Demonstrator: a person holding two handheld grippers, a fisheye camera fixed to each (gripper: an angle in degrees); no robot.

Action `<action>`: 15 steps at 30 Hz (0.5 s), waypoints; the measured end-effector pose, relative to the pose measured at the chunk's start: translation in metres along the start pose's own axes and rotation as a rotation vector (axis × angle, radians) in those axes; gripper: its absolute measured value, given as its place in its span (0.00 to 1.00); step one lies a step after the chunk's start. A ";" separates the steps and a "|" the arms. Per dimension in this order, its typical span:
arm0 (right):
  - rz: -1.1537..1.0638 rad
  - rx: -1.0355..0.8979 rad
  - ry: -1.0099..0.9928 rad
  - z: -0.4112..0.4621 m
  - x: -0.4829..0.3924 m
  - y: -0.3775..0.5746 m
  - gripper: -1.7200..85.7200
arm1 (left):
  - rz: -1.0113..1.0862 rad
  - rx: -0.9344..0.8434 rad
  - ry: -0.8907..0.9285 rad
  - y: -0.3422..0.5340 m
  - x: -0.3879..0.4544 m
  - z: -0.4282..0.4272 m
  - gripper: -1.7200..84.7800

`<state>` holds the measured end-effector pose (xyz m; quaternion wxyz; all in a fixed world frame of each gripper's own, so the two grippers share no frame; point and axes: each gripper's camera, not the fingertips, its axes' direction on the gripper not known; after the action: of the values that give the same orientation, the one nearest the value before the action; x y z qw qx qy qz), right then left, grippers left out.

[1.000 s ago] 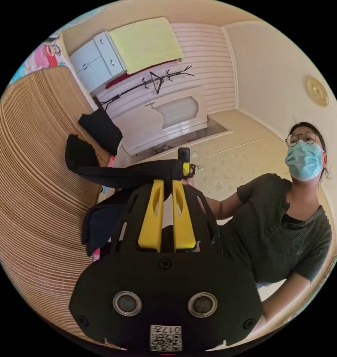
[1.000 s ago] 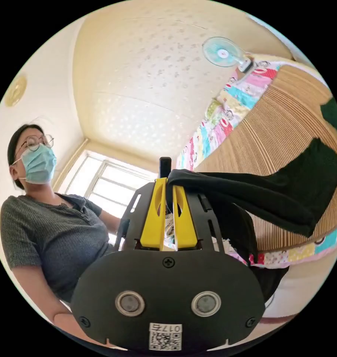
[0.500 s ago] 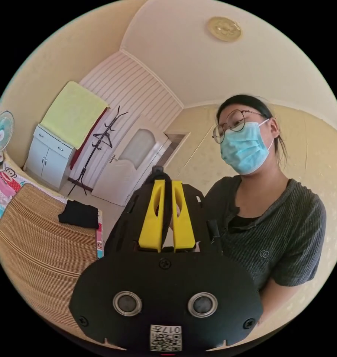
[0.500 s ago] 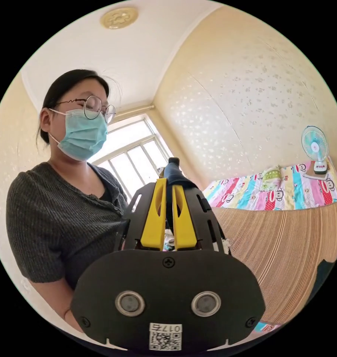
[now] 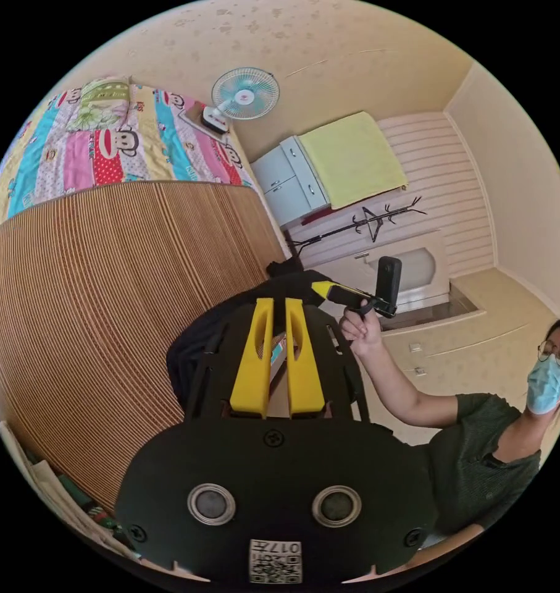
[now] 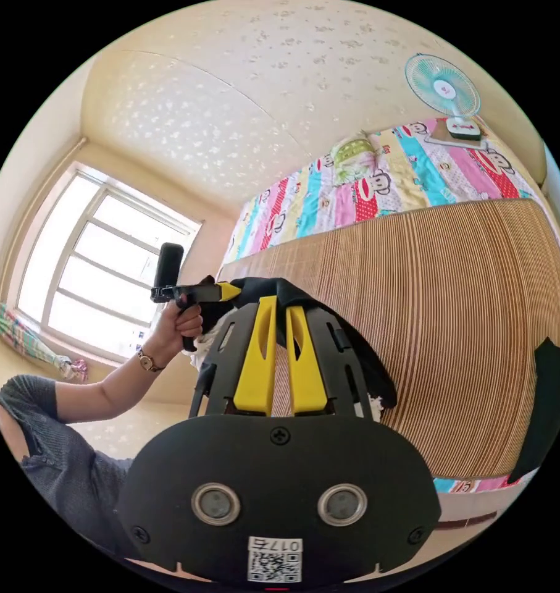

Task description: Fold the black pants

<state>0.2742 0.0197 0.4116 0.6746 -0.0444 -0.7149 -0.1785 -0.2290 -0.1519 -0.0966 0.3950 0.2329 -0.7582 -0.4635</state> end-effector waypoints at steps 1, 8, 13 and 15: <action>0.013 -0.010 0.010 0.006 0.003 0.006 0.04 | -0.025 -0.010 0.006 0.013 -0.018 0.010 0.07; 0.210 -0.289 0.063 0.075 0.058 0.141 0.07 | -0.357 -0.171 0.079 0.165 -0.125 0.077 0.09; 0.434 -0.513 0.158 0.086 0.102 0.207 0.10 | -0.546 -0.233 0.092 0.232 -0.183 0.081 0.17; 0.489 -0.451 0.122 0.071 0.118 0.195 0.14 | -0.540 -0.195 0.098 0.223 -0.201 0.069 0.18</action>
<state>0.2561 0.2030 0.5633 0.7122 -0.3519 -0.5839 -0.1673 -0.1660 0.1313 0.0067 0.3141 0.4095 -0.6005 -0.6108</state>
